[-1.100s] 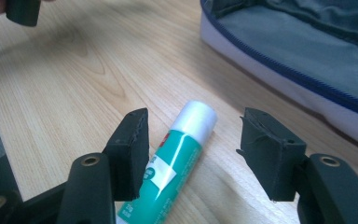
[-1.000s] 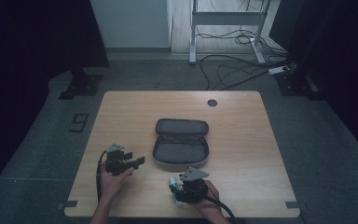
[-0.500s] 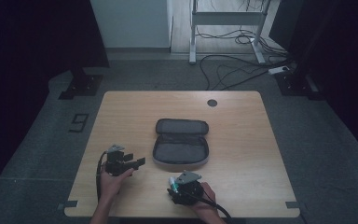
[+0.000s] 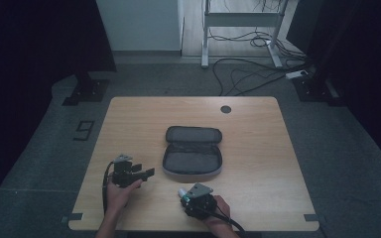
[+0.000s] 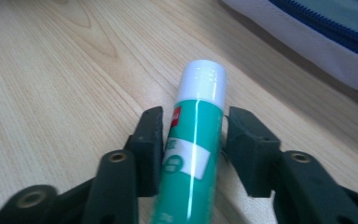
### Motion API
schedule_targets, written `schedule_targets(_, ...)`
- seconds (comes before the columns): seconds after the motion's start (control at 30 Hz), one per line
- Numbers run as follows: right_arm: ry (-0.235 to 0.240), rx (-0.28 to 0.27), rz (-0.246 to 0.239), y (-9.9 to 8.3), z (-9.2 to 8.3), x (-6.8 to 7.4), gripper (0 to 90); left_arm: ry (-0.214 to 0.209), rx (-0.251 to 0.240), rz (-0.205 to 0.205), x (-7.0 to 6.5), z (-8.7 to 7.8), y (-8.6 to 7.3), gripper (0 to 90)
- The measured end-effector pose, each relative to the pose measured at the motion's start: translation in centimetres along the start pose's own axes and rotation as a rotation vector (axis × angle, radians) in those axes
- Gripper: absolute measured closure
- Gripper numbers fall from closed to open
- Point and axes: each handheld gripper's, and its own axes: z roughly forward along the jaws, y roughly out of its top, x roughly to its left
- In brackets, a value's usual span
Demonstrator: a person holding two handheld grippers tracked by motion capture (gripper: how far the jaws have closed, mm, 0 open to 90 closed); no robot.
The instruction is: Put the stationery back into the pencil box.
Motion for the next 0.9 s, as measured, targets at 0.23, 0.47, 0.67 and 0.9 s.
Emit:
schedule_targets(0.23, 0.001, 0.0, -0.01, -0.2, -0.2, -0.2, 64.8, -0.001, 0.004, -0.004, 0.1, 0.0, -0.1, 30.5)
schedule_targets(0.47, 0.033, -0.013, -0.006, -0.1, -0.5, -0.5, 65.0, 0.001, 0.005, -0.009, 0.2, 0.0, -0.1, 30.5)
schedule_targets(0.67, 0.043, -0.052, 0.002, 0.4, -1.4, -0.6, 65.0, 0.001, 0.006, -0.008, 0.2, 0.0, -0.2, 30.5)
schedule_targets(0.9, 0.038, -0.131, 0.035, 1.9, -3.3, -1.8, 65.0, 0.002, 0.009, -0.007, 0.2, -0.1, -0.2, 30.6)
